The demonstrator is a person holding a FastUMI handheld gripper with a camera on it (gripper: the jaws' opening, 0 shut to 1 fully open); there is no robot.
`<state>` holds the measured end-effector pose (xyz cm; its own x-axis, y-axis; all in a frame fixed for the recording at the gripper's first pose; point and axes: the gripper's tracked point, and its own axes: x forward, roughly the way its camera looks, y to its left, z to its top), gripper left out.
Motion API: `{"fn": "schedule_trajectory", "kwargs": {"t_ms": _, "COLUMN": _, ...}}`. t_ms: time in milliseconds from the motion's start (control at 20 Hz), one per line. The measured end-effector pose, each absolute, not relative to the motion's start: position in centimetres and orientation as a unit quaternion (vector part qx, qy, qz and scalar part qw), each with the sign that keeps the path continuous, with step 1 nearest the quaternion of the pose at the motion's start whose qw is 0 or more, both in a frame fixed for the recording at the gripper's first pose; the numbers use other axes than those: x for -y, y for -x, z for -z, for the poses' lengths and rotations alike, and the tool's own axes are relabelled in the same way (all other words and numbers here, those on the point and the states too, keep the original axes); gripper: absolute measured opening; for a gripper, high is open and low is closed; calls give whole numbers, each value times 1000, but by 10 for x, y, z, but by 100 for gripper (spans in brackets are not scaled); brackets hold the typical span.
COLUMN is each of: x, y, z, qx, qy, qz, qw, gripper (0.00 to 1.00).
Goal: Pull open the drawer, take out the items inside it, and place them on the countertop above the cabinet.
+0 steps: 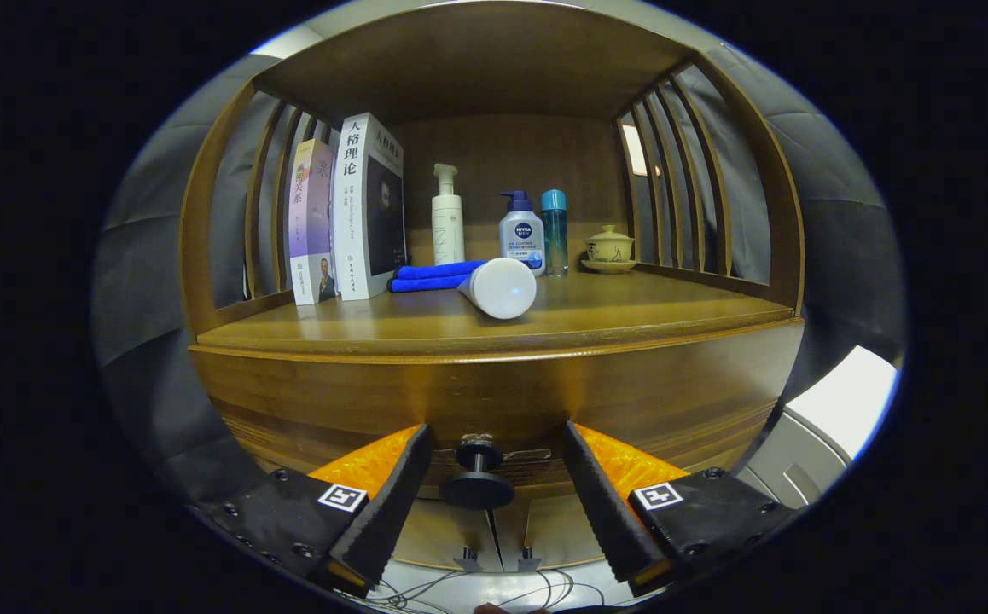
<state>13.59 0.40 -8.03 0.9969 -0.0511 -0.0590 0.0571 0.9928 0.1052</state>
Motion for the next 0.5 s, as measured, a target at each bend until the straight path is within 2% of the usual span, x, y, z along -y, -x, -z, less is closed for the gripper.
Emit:
{"fn": "schedule_trajectory", "kwargs": {"t_ms": 250, "x": -3, "y": -133, "z": 75, "qx": -34, "qy": -77, "qz": 20, "qw": 996, "gripper": 98}}
{"fn": "schedule_trajectory", "kwargs": {"t_ms": 500, "x": 11, "y": -112, "z": 42, "qx": 12, "qy": -57, "qz": 33, "qw": 998, "gripper": 98}}
